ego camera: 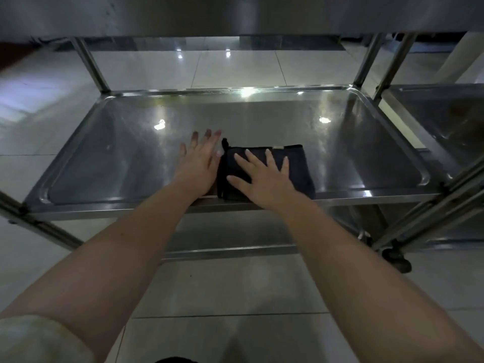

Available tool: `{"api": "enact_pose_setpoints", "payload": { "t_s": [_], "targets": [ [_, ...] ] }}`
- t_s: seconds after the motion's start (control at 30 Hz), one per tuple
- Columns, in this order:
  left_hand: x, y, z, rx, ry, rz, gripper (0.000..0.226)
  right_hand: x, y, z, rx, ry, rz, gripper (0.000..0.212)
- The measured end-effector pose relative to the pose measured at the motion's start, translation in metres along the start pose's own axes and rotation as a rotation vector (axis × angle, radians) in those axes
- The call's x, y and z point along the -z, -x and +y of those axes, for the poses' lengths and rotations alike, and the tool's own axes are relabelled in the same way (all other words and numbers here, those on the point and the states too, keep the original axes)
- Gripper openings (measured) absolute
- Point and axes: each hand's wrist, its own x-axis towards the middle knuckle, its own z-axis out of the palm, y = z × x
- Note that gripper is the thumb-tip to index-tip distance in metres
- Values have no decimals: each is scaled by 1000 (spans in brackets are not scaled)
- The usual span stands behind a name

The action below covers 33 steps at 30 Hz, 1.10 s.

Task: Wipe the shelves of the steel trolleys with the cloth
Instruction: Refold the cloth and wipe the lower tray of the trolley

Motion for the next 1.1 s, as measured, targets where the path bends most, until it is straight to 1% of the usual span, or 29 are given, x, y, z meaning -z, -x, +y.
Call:
{"api": "enact_pose_setpoints", "payload": {
  "t_s": [0.07, 0.13, 0.17, 0.23, 0.3, 0.37, 0.43, 0.5, 0.6, 0.63, 0.7, 0.77, 0.87, 0.93, 0.97, 1.03, 1.07, 1.1],
  "targets": [
    [8, 10, 7, -149, 35, -21, 52, 12, 20, 24, 109, -70, 29, 85],
    [7, 26, 18, -236, 57, -120, 61, 22, 40, 48, 160, -32, 12, 97],
    [3, 35, 23, -266, 38, -174, 67, 25, 47, 57, 169, 4, -1, 99],
    [-11, 51, 32, -303, -77, -215, 76, 21, 56, 64, 187, 97, 0, 87],
    [-19, 59, 38, -285, -159, -165, 82, 14, 58, 63, 202, 166, 40, 73],
    [-20, 60, 40, -266, -164, -130, 85, 13, 57, 61, 215, 126, 68, 61],
    [-19, 59, 40, -279, -185, -133, 83, 15, 57, 60, 221, 57, 86, 52],
    [-16, 58, 40, -291, -195, -122, 76, 18, 57, 57, 202, 59, 134, 45],
    [-7, 55, 46, -284, -173, -80, 66, 25, 56, 46, 221, 64, 343, 30],
    [-3, 52, 48, -288, -154, -59, 59, 29, 54, 43, 213, 57, 397, 27],
    [10, 44, 54, -268, -76, -28, 44, 43, 47, 38, 164, 49, 445, 27],
    [25, 34, 60, -243, -57, -6, 38, 56, 40, 36, 178, 82, 483, 26],
    [47, 25, 73, -299, -150, 63, 35, 75, 45, 35, 239, 99, 592, 18],
    [63, 28, 85, -375, -182, 140, 34, 87, 58, 38, 264, 127, 695, 18],
    [70, 33, 89, -431, -182, 194, 33, 92, 66, 39, 283, 155, 751, 21],
    [76, 47, 97, -558, -139, 383, 28, 99, 85, 43, 353, 207, 868, 27],
    [75, 55, 100, -616, -109, 476, 26, 99, 96, 47, 399, 223, 923, 27],
    [73, 64, 102, -662, -78, 532, 24, 98, 106, 51, 450, 235, 962, 25]
  ]
}}
